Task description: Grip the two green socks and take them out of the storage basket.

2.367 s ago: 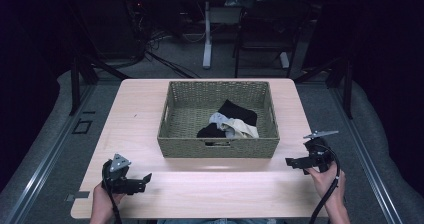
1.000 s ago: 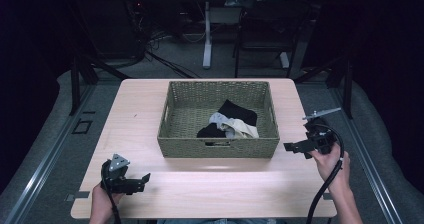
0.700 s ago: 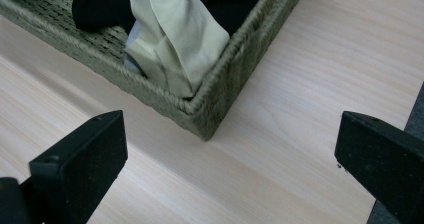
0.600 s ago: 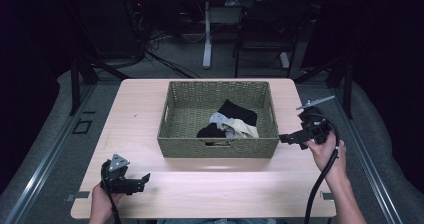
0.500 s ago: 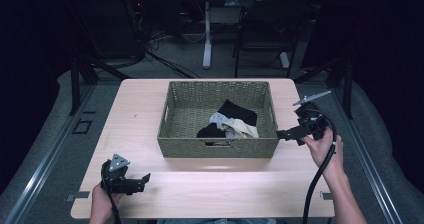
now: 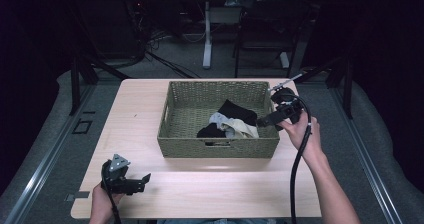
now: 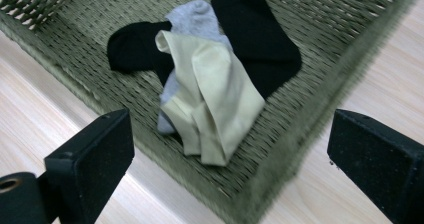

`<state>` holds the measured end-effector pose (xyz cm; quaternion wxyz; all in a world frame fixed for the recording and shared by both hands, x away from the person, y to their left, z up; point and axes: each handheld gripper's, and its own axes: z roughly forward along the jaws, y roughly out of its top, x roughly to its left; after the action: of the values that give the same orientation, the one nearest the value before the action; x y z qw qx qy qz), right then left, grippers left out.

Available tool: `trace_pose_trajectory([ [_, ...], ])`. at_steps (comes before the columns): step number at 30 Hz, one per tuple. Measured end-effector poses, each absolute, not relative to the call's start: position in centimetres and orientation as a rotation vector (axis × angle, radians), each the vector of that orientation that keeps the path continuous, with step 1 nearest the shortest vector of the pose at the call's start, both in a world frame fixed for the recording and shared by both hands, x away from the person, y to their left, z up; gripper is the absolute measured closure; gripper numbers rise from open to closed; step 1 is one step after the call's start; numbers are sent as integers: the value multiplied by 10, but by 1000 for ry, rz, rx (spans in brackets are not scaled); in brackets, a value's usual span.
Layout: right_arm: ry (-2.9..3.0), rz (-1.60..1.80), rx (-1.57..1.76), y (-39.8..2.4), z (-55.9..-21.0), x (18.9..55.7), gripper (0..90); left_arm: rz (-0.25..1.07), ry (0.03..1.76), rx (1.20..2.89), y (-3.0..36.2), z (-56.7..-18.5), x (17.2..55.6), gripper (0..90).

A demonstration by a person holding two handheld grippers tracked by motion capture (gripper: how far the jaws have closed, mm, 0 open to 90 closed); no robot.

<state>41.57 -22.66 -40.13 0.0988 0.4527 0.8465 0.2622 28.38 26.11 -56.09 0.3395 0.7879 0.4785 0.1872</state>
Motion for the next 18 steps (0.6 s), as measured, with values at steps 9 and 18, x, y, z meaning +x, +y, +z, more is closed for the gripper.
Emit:
trace_pose_trajectory([
  [9, 2580, 781, 1312, -194, -414, 437, 51, 485, 1249, 2047, 261, -561, 284, 0],
  [18, 2642, 738, 1363, -180, -440, 465, 81, 487, 1252, 2049, 261, -561, 283, 1],
])
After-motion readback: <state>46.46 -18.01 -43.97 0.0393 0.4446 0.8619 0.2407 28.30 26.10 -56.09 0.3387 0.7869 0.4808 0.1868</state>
